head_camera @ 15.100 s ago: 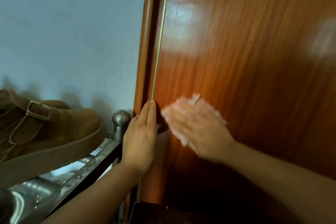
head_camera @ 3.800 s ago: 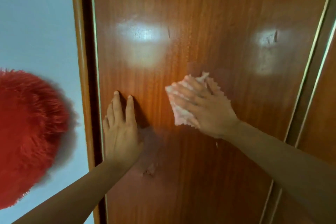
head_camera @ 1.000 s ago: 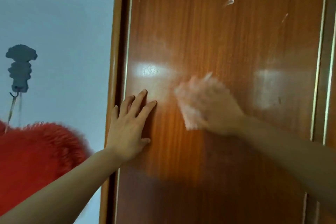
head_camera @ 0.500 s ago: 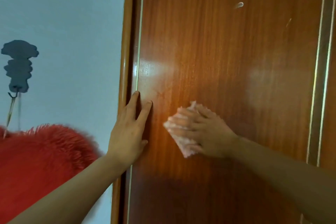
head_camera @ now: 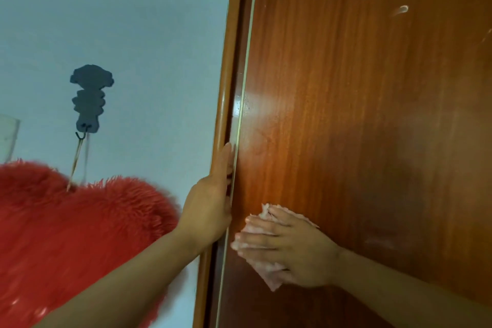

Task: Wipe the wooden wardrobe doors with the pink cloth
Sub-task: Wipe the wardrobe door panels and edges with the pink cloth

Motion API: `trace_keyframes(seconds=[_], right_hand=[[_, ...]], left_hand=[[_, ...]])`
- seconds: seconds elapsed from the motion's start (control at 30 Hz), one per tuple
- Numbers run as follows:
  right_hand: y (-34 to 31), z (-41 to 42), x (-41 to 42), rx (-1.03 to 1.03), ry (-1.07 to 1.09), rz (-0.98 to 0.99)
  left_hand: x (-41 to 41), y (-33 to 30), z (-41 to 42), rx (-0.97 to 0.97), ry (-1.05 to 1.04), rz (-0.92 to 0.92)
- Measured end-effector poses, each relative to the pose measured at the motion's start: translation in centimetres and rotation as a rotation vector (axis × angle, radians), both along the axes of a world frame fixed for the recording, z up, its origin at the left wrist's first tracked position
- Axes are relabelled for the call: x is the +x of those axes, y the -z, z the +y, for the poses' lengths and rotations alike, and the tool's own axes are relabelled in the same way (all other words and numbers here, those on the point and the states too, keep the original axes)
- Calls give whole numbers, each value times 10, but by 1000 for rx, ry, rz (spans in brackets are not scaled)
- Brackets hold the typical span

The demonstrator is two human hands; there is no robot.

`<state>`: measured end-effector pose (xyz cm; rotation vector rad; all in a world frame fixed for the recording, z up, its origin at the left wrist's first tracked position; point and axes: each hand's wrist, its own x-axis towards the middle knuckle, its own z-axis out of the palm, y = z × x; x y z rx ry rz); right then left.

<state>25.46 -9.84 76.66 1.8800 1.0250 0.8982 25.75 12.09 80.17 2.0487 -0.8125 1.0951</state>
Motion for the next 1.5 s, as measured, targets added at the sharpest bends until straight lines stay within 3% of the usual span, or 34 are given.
trace_keyframes(seconds=[0.2, 0.3, 0.37, 0.5, 0.63, 0.77, 0.87, 0.93, 1.0, 1.07, 1.1, 1.27, 1.37, 1.43, 1.5], right_hand=[[-172, 33, 20, 356, 66, -334], [-212, 47, 23, 581, 102, -414], [-189, 55, 22, 663, 77, -413], [-92, 46, 12, 497, -22, -222], [-120, 21, 13, 232, -27, -207], [-222, 19, 14, 554, 97, -447], [-245, 26, 15, 800, 160, -498], [-224, 32, 15, 807, 134, -509], [-197, 22, 9, 668, 93, -438], [-189, -12, 0, 598, 78, -420], [-191, -34, -7, 658, 83, -438], [-197, -153, -45, 1253, 263, -613], [-195, -139, -42, 1544, 275, -649], [-181, -94, -32, 1488, 220, -634], [-151, -49, -18, 1207, 161, -543]], left_hand=[[3, -49, -6, -84, -16, -63], [3, -78, -11, -147, -14, -77], [1, -89, -13, -209, 40, -61], [-4, -81, -9, -177, 16, -14], [-6, -81, -17, 31, -209, -65], [1, -115, -31, -42, -245, -158], [4, -133, -46, -75, -264, -214], [6, -136, -52, -138, -213, -224], [7, -134, -61, -186, -179, -232], [7, -131, -71, -146, -255, -201], [6, -131, -77, -122, -312, -176], [1, -132, -92, -145, -354, -112], [7, -125, -91, -129, -334, -125], [8, -120, -90, -133, -299, -145], [7, -116, -90, -157, -258, -168]])
